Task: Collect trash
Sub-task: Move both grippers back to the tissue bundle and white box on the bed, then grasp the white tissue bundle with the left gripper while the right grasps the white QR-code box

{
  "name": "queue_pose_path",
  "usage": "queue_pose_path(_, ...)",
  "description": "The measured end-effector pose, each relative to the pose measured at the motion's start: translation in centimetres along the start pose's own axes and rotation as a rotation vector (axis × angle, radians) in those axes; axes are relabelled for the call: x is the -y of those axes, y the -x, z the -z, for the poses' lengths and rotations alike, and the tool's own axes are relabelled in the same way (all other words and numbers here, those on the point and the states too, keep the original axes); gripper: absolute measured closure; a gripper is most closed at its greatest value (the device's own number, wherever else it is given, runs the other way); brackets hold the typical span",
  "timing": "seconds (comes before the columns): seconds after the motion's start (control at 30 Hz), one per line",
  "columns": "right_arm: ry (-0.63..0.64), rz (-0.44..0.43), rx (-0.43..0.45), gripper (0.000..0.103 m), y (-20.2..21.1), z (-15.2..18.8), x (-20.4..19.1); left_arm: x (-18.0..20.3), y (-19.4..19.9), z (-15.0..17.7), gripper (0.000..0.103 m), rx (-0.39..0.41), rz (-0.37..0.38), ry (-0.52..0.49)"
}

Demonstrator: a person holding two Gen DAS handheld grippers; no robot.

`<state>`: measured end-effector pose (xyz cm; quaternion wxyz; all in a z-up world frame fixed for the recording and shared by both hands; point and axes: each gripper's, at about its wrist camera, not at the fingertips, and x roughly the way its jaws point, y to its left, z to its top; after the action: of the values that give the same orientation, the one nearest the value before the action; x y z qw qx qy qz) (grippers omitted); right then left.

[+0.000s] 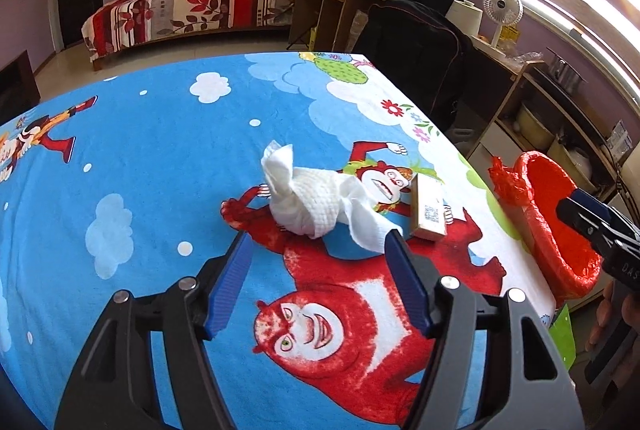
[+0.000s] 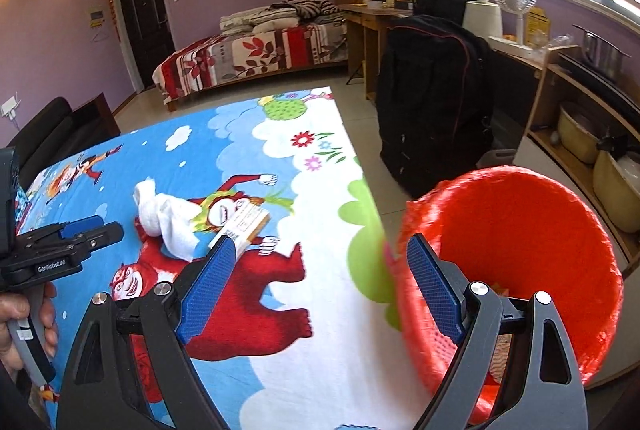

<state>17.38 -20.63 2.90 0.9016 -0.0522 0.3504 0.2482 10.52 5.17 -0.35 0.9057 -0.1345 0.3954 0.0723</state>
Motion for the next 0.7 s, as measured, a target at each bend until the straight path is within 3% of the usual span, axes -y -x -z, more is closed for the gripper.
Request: queue_pose_path(0.7,-0.005,-0.035,-0.074,0.02,-4.6,-0.2,-3.5,-0.2,-7.3,-2.9,0.032,-0.096,-0.005,-0.08)
